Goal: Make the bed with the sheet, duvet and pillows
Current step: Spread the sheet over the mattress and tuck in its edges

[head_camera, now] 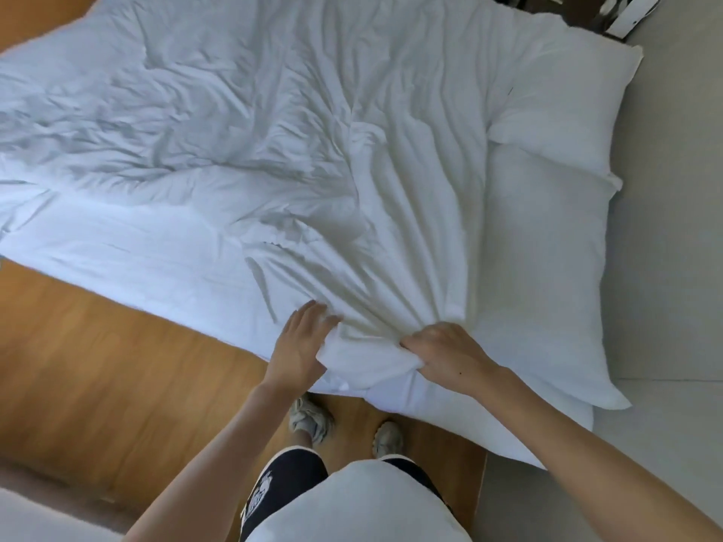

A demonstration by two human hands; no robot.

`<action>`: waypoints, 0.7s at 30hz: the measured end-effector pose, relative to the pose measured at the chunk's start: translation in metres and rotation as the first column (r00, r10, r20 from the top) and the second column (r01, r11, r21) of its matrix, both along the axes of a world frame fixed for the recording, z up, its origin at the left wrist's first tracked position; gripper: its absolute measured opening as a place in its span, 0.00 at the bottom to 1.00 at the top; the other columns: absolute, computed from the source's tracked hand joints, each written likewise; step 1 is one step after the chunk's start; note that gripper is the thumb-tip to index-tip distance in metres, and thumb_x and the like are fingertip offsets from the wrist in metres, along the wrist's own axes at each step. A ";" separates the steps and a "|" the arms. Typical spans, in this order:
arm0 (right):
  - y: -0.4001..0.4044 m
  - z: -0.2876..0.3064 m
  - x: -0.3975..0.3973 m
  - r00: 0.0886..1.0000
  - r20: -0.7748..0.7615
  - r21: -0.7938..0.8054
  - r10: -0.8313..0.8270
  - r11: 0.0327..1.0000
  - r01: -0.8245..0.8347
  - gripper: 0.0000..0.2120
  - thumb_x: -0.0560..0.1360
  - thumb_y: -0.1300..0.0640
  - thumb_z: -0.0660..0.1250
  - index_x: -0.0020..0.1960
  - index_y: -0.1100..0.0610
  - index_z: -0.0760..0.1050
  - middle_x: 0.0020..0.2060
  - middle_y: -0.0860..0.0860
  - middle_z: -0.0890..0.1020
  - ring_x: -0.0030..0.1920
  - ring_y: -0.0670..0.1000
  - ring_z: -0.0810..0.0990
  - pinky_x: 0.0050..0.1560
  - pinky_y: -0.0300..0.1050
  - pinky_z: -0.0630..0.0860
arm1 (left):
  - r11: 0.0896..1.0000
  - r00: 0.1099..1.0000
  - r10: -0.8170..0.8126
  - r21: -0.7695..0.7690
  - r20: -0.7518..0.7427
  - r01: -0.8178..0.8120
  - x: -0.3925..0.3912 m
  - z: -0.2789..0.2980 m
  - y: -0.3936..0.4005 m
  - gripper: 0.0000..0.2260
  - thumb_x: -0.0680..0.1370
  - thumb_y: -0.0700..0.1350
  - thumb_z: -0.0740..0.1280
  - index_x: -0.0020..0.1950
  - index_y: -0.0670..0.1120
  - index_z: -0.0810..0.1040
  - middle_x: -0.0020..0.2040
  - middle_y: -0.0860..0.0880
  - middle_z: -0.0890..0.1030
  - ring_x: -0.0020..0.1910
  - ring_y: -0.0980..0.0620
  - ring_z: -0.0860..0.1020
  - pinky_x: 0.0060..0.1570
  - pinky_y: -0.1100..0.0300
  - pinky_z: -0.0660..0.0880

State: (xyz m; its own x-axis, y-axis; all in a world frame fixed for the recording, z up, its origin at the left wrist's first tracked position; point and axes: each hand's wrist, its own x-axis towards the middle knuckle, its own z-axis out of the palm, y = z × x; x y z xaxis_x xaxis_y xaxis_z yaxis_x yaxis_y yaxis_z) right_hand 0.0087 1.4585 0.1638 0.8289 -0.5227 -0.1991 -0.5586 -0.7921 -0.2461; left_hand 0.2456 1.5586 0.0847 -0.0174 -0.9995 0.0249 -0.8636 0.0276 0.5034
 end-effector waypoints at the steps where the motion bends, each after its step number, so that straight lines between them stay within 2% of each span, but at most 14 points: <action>1: 0.002 0.004 -0.006 1.000 0.006 -0.010 0.011 1.000 -0.011 0.14 0.52 0.69 0.72 0.32 0.55 0.74 0.22 0.49 0.73 0.22 0.52 0.72 0.26 0.37 0.58 | 0.999 0.999 0.033 -0.026 0.003 -0.033 -0.009 0.006 0.002 0.18 0.67 0.38 0.66 0.56 0.42 0.78 0.56 0.41 0.79 0.57 0.38 0.77 0.52 0.48 0.77; 2: 0.004 0.009 -0.014 1.000 0.009 -0.021 0.012 1.000 -0.012 0.14 0.53 0.69 0.72 0.33 0.55 0.74 0.22 0.49 0.73 0.22 0.53 0.72 0.26 0.37 0.59 | 0.999 0.999 0.037 -0.034 0.016 -0.037 -0.019 0.012 0.003 0.15 0.66 0.36 0.66 0.52 0.41 0.80 0.50 0.42 0.80 0.49 0.40 0.80 0.43 0.51 0.79; 4: 0.004 0.018 -0.037 1.000 0.025 -0.045 0.014 0.999 -0.013 0.14 0.53 0.70 0.72 0.33 0.55 0.75 0.23 0.50 0.74 0.23 0.53 0.74 0.27 0.38 0.61 | 1.000 0.999 0.006 -0.019 0.047 -0.005 -0.041 0.028 0.008 0.18 0.58 0.30 0.69 0.47 0.40 0.81 0.39 0.45 0.78 0.34 0.44 0.78 0.28 0.61 0.72; 6: -0.001 0.031 -0.063 0.999 0.015 -0.078 0.041 0.996 -0.040 0.15 0.53 0.70 0.72 0.35 0.55 0.76 0.23 0.50 0.74 0.24 0.54 0.74 0.28 0.38 0.62 | 1.000 0.999 -0.024 -0.001 0.043 0.024 -0.071 0.047 0.019 0.21 0.52 0.28 0.70 0.43 0.39 0.79 0.33 0.47 0.75 0.28 0.46 0.74 0.25 0.65 0.63; 7: -0.005 0.038 -0.079 0.998 0.002 -0.094 0.060 0.994 -0.060 0.16 0.53 0.70 0.72 0.35 0.55 0.76 0.23 0.50 0.74 0.24 0.54 0.74 0.28 0.38 0.62 | 0.998 0.998 -0.058 0.009 0.031 0.058 -0.090 0.053 0.028 0.20 0.51 0.30 0.71 0.41 0.40 0.78 0.32 0.47 0.74 0.27 0.46 0.74 0.25 0.66 0.63; 9: -0.014 0.050 -0.111 0.995 -0.013 -0.129 0.099 0.987 -0.100 0.16 0.53 0.72 0.72 0.35 0.56 0.76 0.24 0.51 0.74 0.24 0.53 0.73 0.26 0.39 0.66 | 0.989 0.988 -0.143 0.032 -0.062 0.145 -0.136 0.065 0.044 0.12 0.56 0.33 0.71 0.36 0.41 0.75 0.30 0.47 0.75 0.26 0.45 0.75 0.25 0.64 0.67; 10: -0.018 0.057 -0.130 0.992 -0.044 -0.146 0.121 0.981 -0.127 0.16 0.53 0.72 0.72 0.36 0.57 0.76 0.24 0.51 0.73 0.25 0.53 0.73 0.25 0.41 0.68 | 0.979 0.975 -0.195 0.040 -0.107 0.200 -0.164 0.072 0.052 0.05 0.61 0.36 0.67 0.33 0.42 0.73 0.30 0.46 0.75 0.26 0.44 0.75 0.25 0.64 0.68; 11: -0.022 0.065 -0.146 0.987 -0.084 -0.169 0.139 0.974 -0.152 0.16 0.53 0.72 0.72 0.36 0.56 0.75 0.24 0.51 0.73 0.25 0.53 0.73 0.24 0.42 0.70 | 0.972 0.962 -0.223 0.044 -0.156 0.232 -0.191 0.080 0.056 0.03 0.66 0.39 0.62 0.32 0.42 0.71 0.29 0.46 0.75 0.26 0.44 0.76 0.26 0.64 0.68; 12: -0.027 0.070 -0.161 0.982 -0.122 -0.192 0.148 0.967 -0.169 0.17 0.53 0.72 0.72 0.35 0.56 0.75 0.24 0.50 0.73 0.25 0.53 0.73 0.25 0.43 0.70 | 0.966 0.952 -0.233 0.065 -0.200 0.250 -0.216 0.086 0.056 0.07 0.69 0.42 0.58 0.32 0.41 0.72 0.30 0.45 0.76 0.27 0.43 0.76 0.28 0.63 0.67; 14: -0.032 0.088 -0.191 0.979 -0.162 -0.232 0.127 0.959 -0.162 0.19 0.52 0.72 0.73 0.34 0.55 0.72 0.24 0.50 0.72 0.25 0.53 0.72 0.24 0.42 0.69 | 0.957 0.928 -0.217 0.119 -0.302 0.263 -0.263 0.108 0.050 0.13 0.76 0.43 0.58 0.35 0.38 0.73 0.36 0.41 0.79 0.35 0.42 0.77 0.34 0.60 0.64; 16: -0.037 0.109 -0.222 0.984 -0.168 -0.250 0.053 0.964 -0.095 0.20 0.53 0.74 0.73 0.32 0.54 0.69 0.24 0.49 0.70 0.24 0.53 0.72 0.24 0.42 0.64 | 0.936 0.880 -0.224 0.158 -0.420 0.314 -0.303 0.138 0.040 0.13 0.80 0.44 0.61 0.39 0.38 0.75 0.40 0.38 0.79 0.40 0.41 0.76 0.38 0.59 0.62; 18: -0.045 0.122 -0.248 0.992 -0.128 -0.242 -0.006 0.970 -0.025 0.22 0.53 0.75 0.73 0.31 0.53 0.67 0.24 0.50 0.70 0.24 0.53 0.71 0.25 0.41 0.62 | 0.935 0.836 -0.185 0.169 -0.516 0.312 -0.331 0.160 0.029 0.13 0.81 0.44 0.61 0.40 0.39 0.75 0.41 0.39 0.80 0.41 0.41 0.76 0.38 0.60 0.62; 21: -0.049 0.104 -0.285 0.997 -0.027 -0.345 -0.068 0.937 0.055 0.24 0.49 0.76 0.76 0.34 0.53 0.73 0.29 0.52 0.73 0.30 0.54 0.73 0.31 0.42 0.65 | 0.915 0.839 -0.184 0.223 -0.513 0.337 -0.357 0.157 0.018 0.13 0.82 0.46 0.59 0.39 0.42 0.72 0.42 0.41 0.80 0.41 0.42 0.77 0.38 0.58 0.64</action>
State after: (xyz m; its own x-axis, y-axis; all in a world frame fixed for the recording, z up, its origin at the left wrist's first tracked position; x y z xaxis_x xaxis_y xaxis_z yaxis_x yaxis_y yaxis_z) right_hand -0.2762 1.4098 0.2674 0.7884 -0.6145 -0.0289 -0.6124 -0.7884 0.0578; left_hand -0.1110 1.5764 0.2416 -0.3408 -0.9200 -0.1934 -0.4993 0.0028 0.8664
